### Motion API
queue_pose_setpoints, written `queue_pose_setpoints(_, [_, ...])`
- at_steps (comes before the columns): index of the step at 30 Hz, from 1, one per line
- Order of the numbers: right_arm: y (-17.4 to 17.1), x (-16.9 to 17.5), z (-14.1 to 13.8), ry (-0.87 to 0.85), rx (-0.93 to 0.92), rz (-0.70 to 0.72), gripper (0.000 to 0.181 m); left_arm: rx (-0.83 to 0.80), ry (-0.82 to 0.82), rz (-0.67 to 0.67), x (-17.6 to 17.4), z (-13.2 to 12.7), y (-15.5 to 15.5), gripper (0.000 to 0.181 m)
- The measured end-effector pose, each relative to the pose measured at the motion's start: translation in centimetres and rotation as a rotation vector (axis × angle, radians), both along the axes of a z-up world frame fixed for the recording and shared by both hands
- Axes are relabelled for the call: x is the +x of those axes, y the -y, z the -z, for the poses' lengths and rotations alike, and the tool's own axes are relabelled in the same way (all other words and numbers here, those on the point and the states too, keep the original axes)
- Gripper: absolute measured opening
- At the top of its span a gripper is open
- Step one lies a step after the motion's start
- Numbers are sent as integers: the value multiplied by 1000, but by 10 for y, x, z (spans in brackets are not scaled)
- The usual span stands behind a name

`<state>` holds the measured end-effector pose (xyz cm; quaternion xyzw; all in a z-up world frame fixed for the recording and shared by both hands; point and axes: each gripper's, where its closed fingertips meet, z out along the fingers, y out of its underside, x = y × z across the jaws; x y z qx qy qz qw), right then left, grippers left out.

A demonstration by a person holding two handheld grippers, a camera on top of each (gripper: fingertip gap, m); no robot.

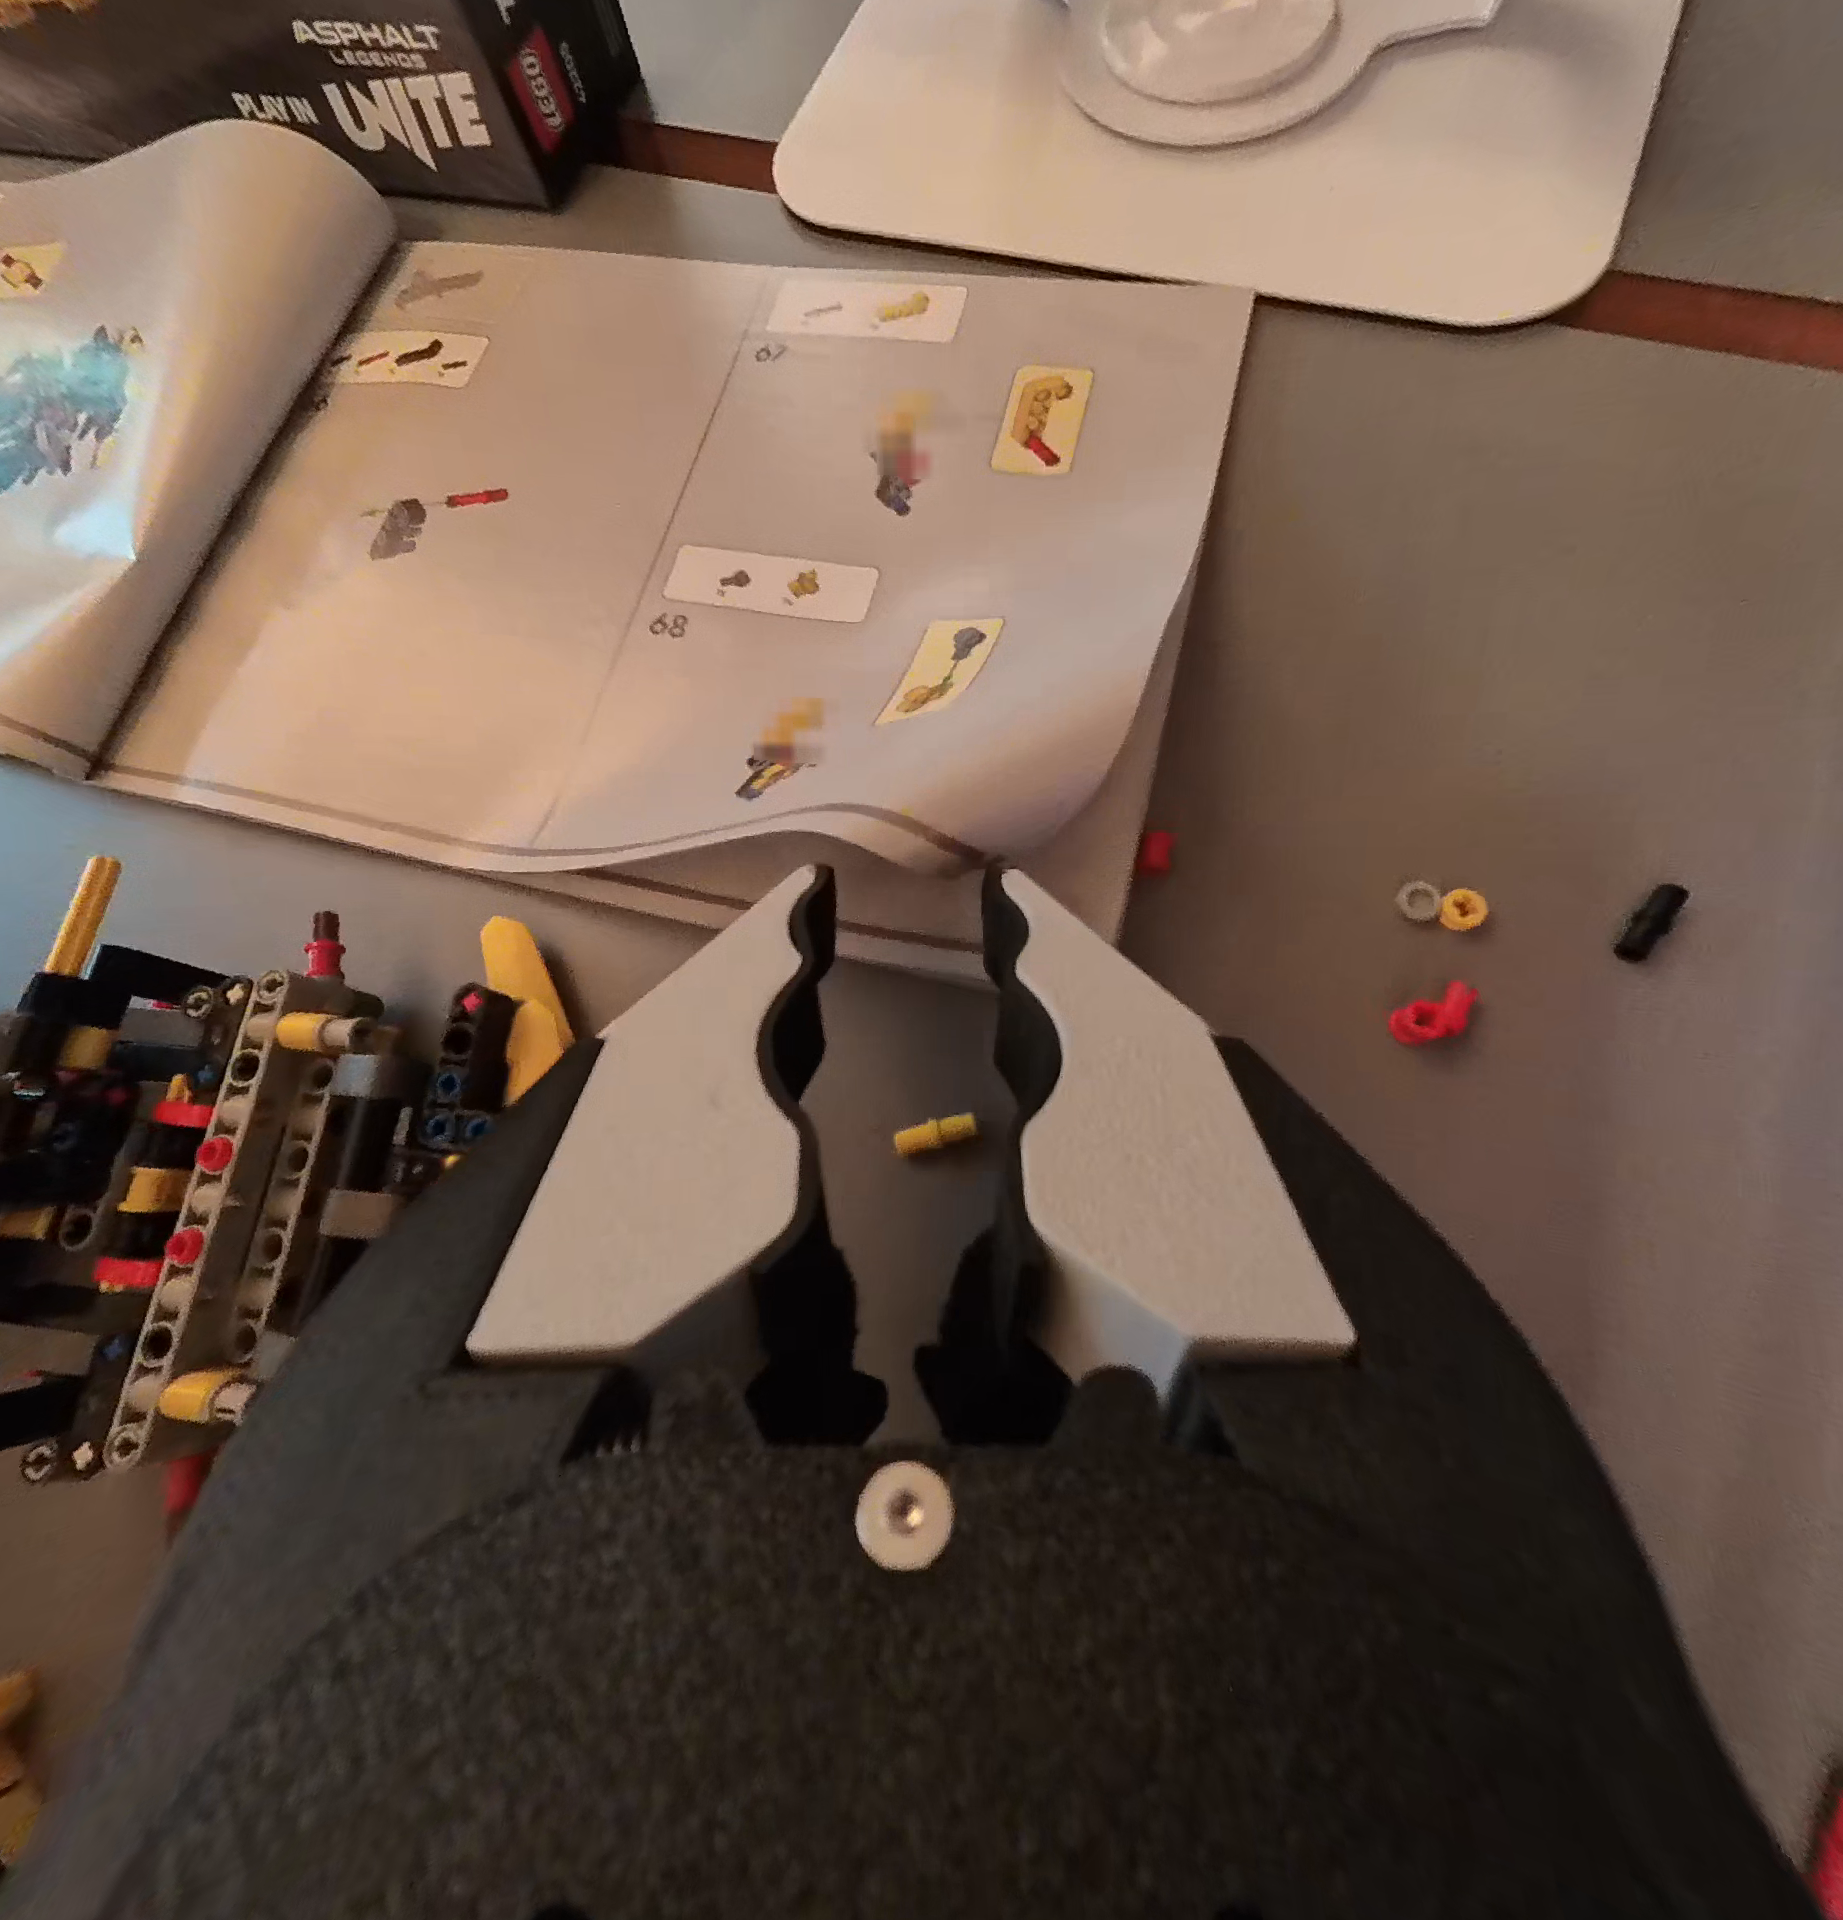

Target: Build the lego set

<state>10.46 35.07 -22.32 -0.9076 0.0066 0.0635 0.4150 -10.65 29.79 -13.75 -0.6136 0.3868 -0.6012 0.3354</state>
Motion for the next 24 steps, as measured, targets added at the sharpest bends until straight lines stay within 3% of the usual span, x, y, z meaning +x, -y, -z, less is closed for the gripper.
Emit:
queue_pose_setpoints(4, [-5,-10,-4,13,27,-39,29,5,-6,8,1,1,2,25])
queue_pose_setpoints(8, [-10,-31,-9,-150,43,-90,47,14,-8,7,1,1,3,25])
queue_pose_setpoints(11, [-13,-38,-9,-236,25,-88,58,18,-8,5,0,1,3,25])
queue_pose_setpoints(14, [-18,-32,-8,-232,23,-25,56,19,-7,4,0,1,3,25])
queue_pose_setpoints(19, [-23,-7,-6,-193,9,123,24,36,-25,-3,1,5,1,25])
queue_pose_setpoints(22, [-26,-11,-14,-226,38,107,1,46,-52,-12,2,11,-2,25])
queue_pose_setpoints(24, [-28,-24,-30,-205,110,41,0,55,-74,-37,0,14,-8,24])
